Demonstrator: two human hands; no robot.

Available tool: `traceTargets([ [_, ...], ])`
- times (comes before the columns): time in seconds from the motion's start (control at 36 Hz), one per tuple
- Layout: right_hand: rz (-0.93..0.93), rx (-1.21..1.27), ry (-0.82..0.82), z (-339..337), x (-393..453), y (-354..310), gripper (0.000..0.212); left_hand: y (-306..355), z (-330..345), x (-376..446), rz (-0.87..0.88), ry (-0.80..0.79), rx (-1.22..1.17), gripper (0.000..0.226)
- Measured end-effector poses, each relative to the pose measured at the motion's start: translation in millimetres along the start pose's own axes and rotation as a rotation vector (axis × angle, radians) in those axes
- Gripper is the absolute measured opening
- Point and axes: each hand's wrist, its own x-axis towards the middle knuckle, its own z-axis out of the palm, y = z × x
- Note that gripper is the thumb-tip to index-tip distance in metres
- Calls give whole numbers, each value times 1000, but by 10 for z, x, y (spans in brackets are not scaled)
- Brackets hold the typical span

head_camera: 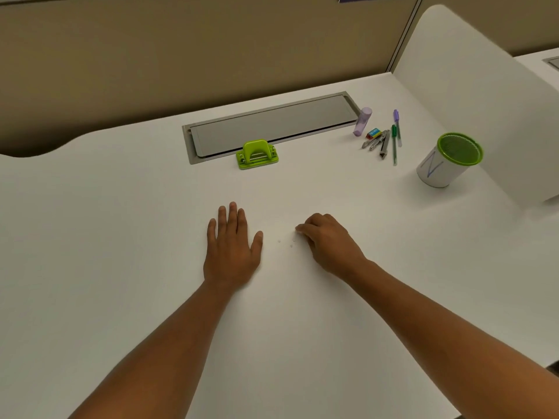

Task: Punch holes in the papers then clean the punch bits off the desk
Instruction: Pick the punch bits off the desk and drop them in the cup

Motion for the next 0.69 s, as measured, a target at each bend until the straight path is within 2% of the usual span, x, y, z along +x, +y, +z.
traceTargets([
  [0.08, 63, 37, -57, -11, 21, -27, 19, -7, -7, 0, 1, -6, -3, 74],
  [0.19, 112, 56, -126, 19, 72, -120, 31, -17, -8, 3, -6, -16, 4, 76],
  [0.47, 70, 16, -59, 126, 85, -217, 11, -11, 4, 3, -13, -27, -13, 75],
  [0.69, 137, -54, -100, 117, 140, -244, 26, -8, -3, 2, -17, -29, -19, 75],
])
